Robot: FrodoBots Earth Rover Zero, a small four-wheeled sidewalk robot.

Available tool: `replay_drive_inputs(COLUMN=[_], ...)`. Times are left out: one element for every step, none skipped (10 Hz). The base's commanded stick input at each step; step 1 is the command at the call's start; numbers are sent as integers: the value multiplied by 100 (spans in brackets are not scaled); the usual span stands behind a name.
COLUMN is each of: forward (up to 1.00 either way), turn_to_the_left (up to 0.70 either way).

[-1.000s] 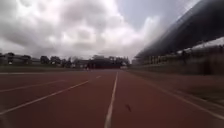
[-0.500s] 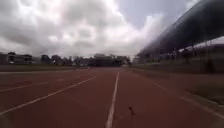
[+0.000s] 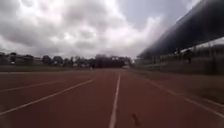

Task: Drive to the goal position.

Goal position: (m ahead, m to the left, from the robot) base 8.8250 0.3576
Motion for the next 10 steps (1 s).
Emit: replay_drive_inputs(forward=[70, 70, 70, 70, 70, 70, 70, 70, 70, 70], turn_to_the_left=[0, 0, 0, 0, 0, 0, 0, -4, -15, -27])
